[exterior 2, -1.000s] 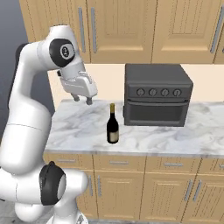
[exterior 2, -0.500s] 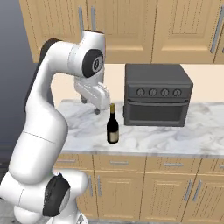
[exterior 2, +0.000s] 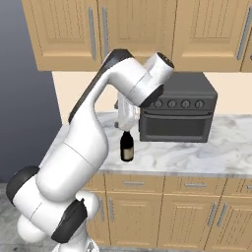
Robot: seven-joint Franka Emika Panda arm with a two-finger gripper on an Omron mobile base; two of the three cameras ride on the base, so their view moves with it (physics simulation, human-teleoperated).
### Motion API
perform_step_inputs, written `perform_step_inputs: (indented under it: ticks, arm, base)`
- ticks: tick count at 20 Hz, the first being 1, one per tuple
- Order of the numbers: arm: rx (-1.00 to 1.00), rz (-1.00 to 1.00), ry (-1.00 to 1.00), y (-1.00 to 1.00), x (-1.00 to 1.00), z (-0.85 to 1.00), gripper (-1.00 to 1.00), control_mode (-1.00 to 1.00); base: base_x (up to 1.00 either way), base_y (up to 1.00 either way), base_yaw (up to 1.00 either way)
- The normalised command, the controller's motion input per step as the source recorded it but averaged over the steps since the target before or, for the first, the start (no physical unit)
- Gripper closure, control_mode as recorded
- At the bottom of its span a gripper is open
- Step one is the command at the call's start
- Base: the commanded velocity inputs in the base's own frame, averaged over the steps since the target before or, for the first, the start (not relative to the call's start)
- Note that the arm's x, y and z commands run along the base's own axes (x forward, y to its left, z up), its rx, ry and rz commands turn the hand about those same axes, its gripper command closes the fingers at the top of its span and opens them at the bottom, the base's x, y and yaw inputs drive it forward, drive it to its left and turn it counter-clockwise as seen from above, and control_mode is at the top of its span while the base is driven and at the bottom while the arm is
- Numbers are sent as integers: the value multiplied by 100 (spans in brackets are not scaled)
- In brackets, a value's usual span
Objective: There is a wine glass and glass cup on the dining counter. Place the wine bottle next to the wine glass and the juice bottle next to the glass cup.
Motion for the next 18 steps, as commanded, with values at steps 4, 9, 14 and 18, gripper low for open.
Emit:
perform_step_inputs:
  ticks: [4,9,14,18]
  arm:
    - [34,-41,10,-11,48,-51,-100,-100]
    - [29,-25,10,-4,40,-73,-100,-100]
    - [27,-20,2,0,17,-67,-100,-100]
    - [20,-20,1,0,51,-45,-100,-100]
  base:
    - [0,0,0]
    - [0,0,0]
    - [0,0,0]
    - [0,0,0]
